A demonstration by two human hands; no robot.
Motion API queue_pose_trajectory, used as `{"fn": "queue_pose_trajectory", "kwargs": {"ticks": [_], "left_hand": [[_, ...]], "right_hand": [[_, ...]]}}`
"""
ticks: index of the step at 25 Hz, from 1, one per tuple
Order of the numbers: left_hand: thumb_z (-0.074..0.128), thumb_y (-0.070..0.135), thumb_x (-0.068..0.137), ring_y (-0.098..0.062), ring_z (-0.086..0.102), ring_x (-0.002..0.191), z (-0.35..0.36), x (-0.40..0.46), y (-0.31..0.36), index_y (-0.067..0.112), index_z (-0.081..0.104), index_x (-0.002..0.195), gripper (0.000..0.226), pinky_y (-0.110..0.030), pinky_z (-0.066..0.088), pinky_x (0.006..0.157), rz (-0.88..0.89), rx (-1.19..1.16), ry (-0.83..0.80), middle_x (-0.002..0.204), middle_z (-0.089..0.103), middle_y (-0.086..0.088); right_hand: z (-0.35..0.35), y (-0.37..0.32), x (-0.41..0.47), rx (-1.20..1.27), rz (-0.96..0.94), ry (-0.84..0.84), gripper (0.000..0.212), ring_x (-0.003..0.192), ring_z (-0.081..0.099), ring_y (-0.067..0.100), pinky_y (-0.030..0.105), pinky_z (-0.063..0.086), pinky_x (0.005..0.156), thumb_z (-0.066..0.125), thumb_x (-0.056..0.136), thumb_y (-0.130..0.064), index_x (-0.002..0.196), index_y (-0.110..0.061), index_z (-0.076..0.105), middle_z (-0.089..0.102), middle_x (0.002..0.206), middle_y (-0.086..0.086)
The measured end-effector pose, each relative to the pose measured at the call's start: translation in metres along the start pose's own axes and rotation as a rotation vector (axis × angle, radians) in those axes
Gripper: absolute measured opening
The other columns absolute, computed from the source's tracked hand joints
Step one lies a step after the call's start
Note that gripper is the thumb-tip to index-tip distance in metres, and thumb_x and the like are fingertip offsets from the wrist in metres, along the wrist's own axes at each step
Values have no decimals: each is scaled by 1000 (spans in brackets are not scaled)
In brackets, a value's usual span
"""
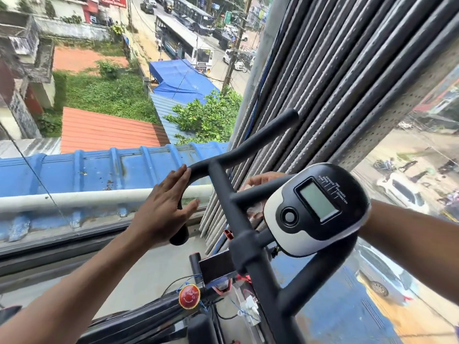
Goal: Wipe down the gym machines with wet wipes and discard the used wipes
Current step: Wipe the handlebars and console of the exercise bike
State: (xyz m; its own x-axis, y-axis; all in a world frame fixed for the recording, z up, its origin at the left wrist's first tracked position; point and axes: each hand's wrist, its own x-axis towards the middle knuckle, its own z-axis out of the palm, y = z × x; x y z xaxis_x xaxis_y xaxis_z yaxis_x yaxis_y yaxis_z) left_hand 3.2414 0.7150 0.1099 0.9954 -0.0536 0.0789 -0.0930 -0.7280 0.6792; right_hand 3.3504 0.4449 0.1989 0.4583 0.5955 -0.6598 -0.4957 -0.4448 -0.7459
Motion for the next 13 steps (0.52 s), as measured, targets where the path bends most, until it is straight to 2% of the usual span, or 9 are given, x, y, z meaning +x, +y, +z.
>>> {"fn": "queue_pose_trajectory", "kwargs": {"ticks": [2,4,6,8,10,11,13], "left_hand": [[28,76,81,-11,4,160,-1,3,0,33,11,166,97,-44,6,128,53,121,15,173,6,14],[29,77,80,-12,3,160,-2,9,9,31,14,166,98,-46,4,129,175,167,26,173,8,12],[35,77,84,-9,4,160,0,16,19,32,19,164,93,-46,5,130,313,112,11,172,12,13],[40,75,90,-6,5,159,1,22,31,35,23,163,86,-47,8,130,463,71,-30,172,14,13],[40,76,92,0,4,157,3,26,45,38,23,163,82,-44,6,130,575,44,-111,171,15,15],[38,77,93,5,4,155,4,26,52,38,22,163,83,-42,5,130,613,43,-152,170,16,16],[38,79,94,14,6,145,4,26,60,36,17,164,85,-37,1,130,663,55,-222,166,22,17]], "right_hand": [[-14,-5,-9,-21,-48,-142,19,87,71,33,43,60,78,45,98,1,116,1,49,65,107,26],[-20,-21,-28,-178,-67,-114,42,90,72,24,35,58,78,72,89,-21,116,1,48,68,110,20],[-21,-34,-53,-307,-81,-16,53,92,69,18,29,56,77,86,78,-34,115,-9,57,69,112,8],[-16,-38,-79,-344,-87,90,35,88,67,21,32,56,74,78,88,-24,115,-11,59,68,108,8],[-7,-37,-109,-319,-99,231,15,73,68,16,27,56,61,55,100,-4,115,-6,53,70,91,5],[-3,-36,-123,-331,-123,298,13,71,68,14,25,56,60,48,102,0,114,-5,52,70,90,5],[-4,-30,-149,-363,-155,341,10,87,68,20,32,58,74,51,104,-5,112,-6,56,68,102,14]]}}
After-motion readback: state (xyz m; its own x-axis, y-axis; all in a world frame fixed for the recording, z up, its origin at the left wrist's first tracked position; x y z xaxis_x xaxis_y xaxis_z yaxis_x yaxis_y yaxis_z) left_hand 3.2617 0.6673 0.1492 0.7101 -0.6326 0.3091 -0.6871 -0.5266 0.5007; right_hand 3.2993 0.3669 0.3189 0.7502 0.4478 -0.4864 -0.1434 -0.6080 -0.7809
